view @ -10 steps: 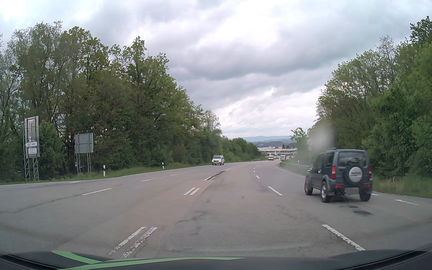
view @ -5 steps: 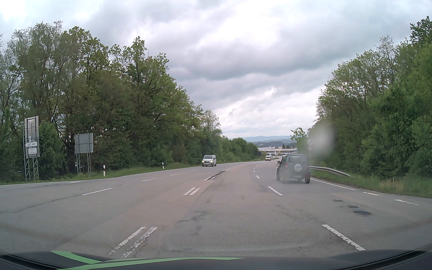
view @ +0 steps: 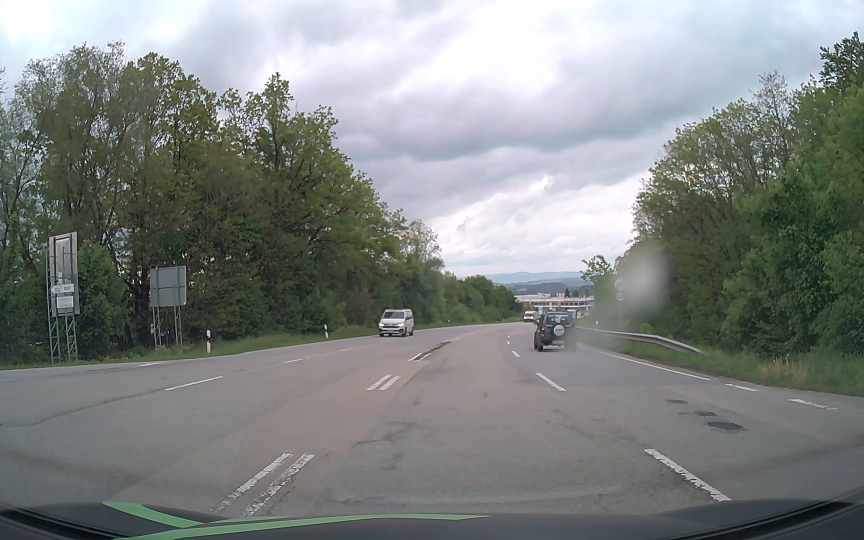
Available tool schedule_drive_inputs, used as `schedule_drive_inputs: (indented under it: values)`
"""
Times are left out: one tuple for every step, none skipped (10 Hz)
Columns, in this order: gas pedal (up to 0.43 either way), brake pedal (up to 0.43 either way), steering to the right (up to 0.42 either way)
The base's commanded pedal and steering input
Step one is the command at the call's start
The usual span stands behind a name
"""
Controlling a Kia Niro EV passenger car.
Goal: Follow the waypoints while adhering to traffic rules and regulations
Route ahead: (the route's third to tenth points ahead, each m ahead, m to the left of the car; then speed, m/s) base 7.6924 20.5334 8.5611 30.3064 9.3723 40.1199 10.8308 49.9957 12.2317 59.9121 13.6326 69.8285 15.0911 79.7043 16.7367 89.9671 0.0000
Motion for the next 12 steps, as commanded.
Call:
schedule_drive_inputs:
  values:
    - [0.0, 0.262, 0.004]
    - [0.0, 0.262, 0.004]
    - [0.0, 0.262, 0.004]
    - [0.0, 0.262, 0.004]
    - [0.0, 0.262, 0.004]
    - [0.0, 0.262, 0.004]
    - [0.0, 0.262, 0.004]
    - [0.0, 0.262, 0.004]
    - [0.0, 0.262, 0.004]
    - [0.0, 0.262, 0.004]
    - [0.0, 0.262, 0.004]
    - [0.0, 0.262, 0.004]
